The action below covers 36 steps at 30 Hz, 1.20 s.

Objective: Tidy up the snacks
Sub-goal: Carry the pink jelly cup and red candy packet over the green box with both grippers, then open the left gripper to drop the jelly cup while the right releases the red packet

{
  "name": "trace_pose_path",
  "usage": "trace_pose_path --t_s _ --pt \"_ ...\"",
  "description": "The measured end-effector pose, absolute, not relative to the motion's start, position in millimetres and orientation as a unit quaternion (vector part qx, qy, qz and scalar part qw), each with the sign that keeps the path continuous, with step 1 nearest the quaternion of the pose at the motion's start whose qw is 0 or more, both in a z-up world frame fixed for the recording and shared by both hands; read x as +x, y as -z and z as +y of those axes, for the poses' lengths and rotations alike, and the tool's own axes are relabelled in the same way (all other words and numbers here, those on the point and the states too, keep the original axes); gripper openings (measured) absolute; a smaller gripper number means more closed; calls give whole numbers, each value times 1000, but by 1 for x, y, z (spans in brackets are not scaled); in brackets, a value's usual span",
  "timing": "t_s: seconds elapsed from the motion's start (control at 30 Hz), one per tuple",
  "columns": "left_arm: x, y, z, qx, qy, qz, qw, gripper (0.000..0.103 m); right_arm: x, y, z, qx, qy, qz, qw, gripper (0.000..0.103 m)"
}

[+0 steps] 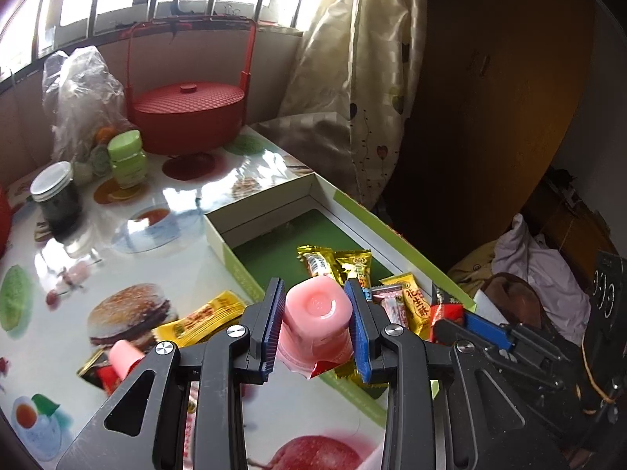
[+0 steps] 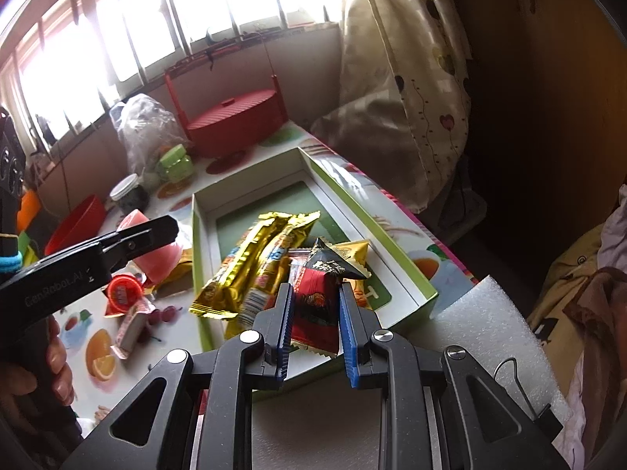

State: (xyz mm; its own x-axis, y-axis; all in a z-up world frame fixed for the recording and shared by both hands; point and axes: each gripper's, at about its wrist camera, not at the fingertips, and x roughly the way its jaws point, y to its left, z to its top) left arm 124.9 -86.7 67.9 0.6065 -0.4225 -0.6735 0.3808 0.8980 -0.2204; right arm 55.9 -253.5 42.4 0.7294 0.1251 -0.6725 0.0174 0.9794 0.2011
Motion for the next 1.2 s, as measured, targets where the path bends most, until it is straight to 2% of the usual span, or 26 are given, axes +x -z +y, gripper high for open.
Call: trace_pose_path --t_s 1.2 --pt "172 -34 -113 -15 202 412 888 33 73 -22 -254 54 -3 371 927 21"
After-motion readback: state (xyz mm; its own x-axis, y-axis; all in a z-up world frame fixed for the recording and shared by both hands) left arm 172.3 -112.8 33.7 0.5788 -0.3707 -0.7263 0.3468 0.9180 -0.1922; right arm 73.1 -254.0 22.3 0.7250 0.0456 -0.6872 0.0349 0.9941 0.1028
